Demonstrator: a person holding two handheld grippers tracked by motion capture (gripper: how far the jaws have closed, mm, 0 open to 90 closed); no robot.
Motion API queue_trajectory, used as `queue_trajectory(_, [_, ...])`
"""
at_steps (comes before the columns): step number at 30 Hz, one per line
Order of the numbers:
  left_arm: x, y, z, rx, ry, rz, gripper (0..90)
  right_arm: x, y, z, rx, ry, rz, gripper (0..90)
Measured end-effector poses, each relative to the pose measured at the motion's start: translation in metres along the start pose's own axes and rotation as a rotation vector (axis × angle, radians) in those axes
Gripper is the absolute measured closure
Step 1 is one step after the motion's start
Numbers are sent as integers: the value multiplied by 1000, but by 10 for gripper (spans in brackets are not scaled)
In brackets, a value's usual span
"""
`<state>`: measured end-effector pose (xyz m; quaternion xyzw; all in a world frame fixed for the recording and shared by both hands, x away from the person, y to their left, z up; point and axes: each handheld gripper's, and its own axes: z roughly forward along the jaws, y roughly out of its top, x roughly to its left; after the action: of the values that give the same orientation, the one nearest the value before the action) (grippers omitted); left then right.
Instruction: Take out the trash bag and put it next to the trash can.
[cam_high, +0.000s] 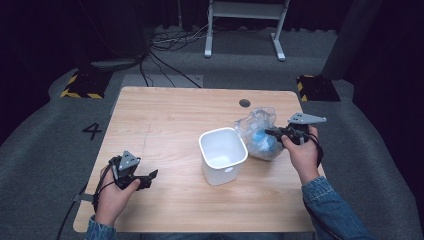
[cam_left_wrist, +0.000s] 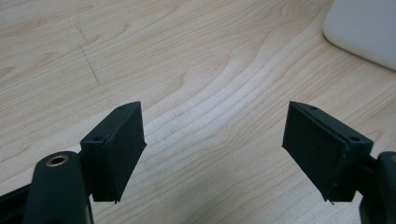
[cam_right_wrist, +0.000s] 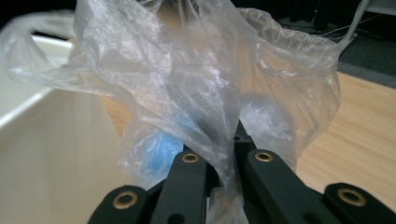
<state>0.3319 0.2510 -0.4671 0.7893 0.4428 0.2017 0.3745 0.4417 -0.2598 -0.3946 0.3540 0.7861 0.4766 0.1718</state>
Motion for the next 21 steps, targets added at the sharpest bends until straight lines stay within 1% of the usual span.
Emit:
queue_trajectory(3, [1, 0, 0, 2, 3, -3, 205, 2, -6, 6, 27, 3, -8, 885])
queue_trajectory(6, [1, 0, 0, 1, 2, -2, 205, 4, -10, 10, 42, 11, -13, 882])
queue_trajectory(10, [0, 0, 0, 1, -2, -1, 206, 7, -13, 11, 43, 17, -15, 864])
queue_trajectory(12, [0, 1, 0, 0, -1, -2, 206, 7, -13, 10, 41, 15, -15, 832])
queue_trajectory(14, [0, 2, 0, -1, 1, 6, 206, 7, -12, 8, 31, 5, -11, 772])
queue_trajectory(15, [0, 2, 0, -1, -3, 2, 206, 7, -12, 7, 26, 0, -13, 737])
queue_trajectory(16, [0, 2, 0, 0, -3, 4, 206, 8, -11, 6, 23, -1, -11, 687])
queue_trajectory(19, [0, 2, 0, 0, -2, 6, 206, 9, -8, 0, -7, -11, -23, 529])
queue_trajectory(21, [-1, 2, -1, -3, -3, 5, 206, 10, -5, -5, -21, -14, -30, 461])
